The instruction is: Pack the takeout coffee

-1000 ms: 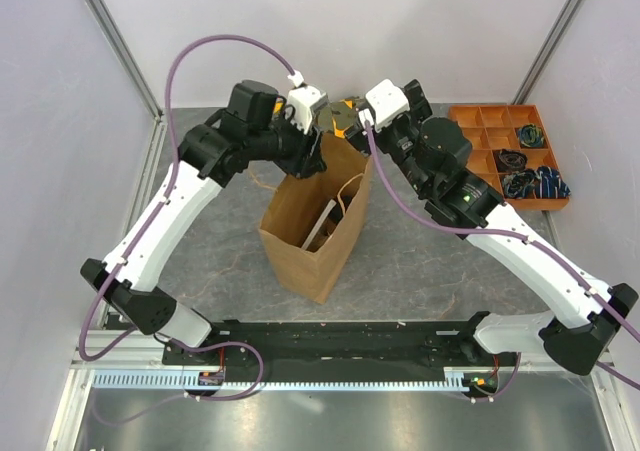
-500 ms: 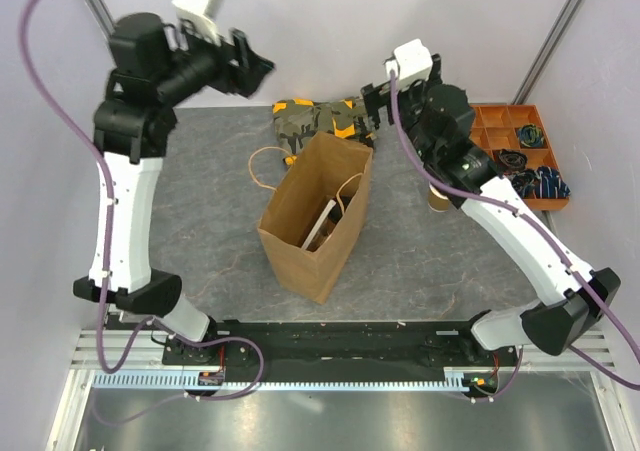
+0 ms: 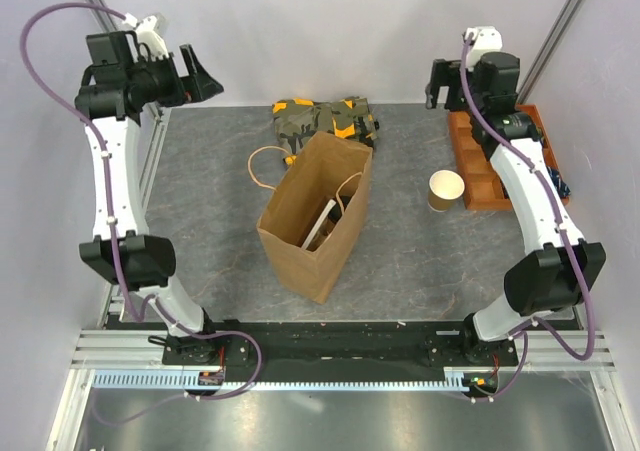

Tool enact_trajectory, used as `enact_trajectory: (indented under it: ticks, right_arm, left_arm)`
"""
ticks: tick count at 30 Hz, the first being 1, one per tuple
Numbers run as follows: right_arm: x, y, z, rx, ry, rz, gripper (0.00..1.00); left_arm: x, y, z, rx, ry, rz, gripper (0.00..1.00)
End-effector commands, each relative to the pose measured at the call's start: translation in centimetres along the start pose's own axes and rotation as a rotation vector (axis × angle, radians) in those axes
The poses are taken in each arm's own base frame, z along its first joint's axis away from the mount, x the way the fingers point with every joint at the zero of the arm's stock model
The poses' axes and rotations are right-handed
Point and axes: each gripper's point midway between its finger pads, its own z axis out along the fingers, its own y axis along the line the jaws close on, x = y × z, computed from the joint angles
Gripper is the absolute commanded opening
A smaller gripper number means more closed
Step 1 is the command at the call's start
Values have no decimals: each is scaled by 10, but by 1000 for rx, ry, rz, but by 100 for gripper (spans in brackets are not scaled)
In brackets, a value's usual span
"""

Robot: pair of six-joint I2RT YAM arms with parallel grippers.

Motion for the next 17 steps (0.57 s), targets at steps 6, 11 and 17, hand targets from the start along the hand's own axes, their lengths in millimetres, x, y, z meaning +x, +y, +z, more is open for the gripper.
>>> enact_trajectory:
  ticks: [6,11,17]
  right_arm:
    - [113,-56,2,13,344,147,98]
    - [126,-62,0,8,376,146,98]
    - [114,-63,9,3,353,159,98]
  left_arm:
    - [99,44,29,-61,328,-99,100]
    - [122,56,35,-96,343,-98,100]
    - [103,63,34,-147,299,-60,100]
